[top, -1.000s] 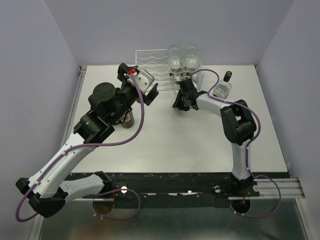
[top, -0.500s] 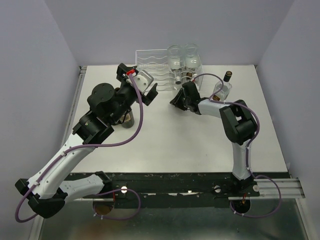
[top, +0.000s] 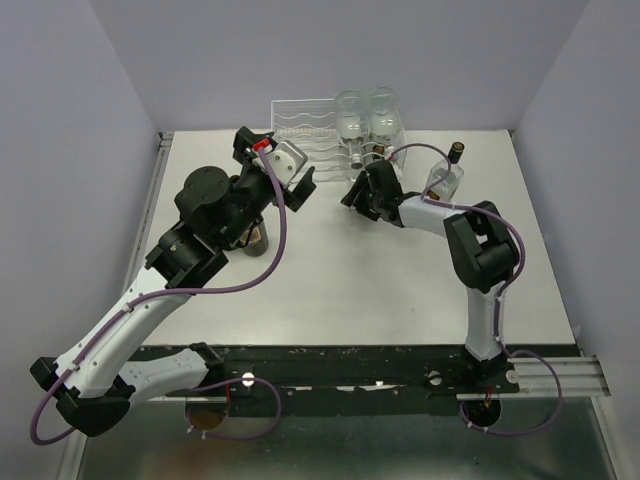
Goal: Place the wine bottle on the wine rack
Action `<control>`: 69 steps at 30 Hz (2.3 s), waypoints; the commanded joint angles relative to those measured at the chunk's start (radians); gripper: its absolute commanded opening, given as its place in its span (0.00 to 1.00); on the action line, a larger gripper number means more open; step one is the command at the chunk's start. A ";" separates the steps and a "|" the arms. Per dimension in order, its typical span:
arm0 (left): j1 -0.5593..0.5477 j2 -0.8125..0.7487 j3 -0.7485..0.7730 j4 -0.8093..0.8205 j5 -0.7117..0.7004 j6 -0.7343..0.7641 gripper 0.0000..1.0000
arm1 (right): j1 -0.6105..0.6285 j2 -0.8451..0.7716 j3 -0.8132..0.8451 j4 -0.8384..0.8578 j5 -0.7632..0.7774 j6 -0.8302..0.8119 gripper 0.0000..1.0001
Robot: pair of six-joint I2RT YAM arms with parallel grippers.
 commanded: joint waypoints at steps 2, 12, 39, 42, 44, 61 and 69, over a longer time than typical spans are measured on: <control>-0.004 -0.014 -0.014 0.027 -0.022 -0.014 0.99 | -0.018 -0.095 -0.005 -0.043 0.110 -0.036 0.73; -0.004 -0.009 -0.021 0.035 -0.016 -0.037 0.99 | -0.017 -0.207 -0.037 -0.124 0.097 -0.096 0.79; 0.185 0.374 0.343 -0.269 -0.006 -0.463 0.99 | 0.002 -0.564 0.243 -0.608 0.304 -0.399 0.62; 0.251 0.491 0.462 -0.320 0.005 -0.553 0.99 | -0.008 -0.580 0.265 -0.638 0.300 -0.430 0.48; 0.277 0.578 0.553 -0.359 -0.025 -0.573 0.96 | -0.014 -0.581 0.274 -0.644 0.306 -0.444 0.44; 0.421 1.091 1.033 -0.656 -0.194 -0.680 0.93 | -0.063 -0.342 0.526 -0.753 0.317 -0.499 0.43; 0.424 1.183 1.032 -0.657 -0.200 -0.689 0.81 | -0.063 -0.318 0.530 -0.762 0.288 -0.481 0.44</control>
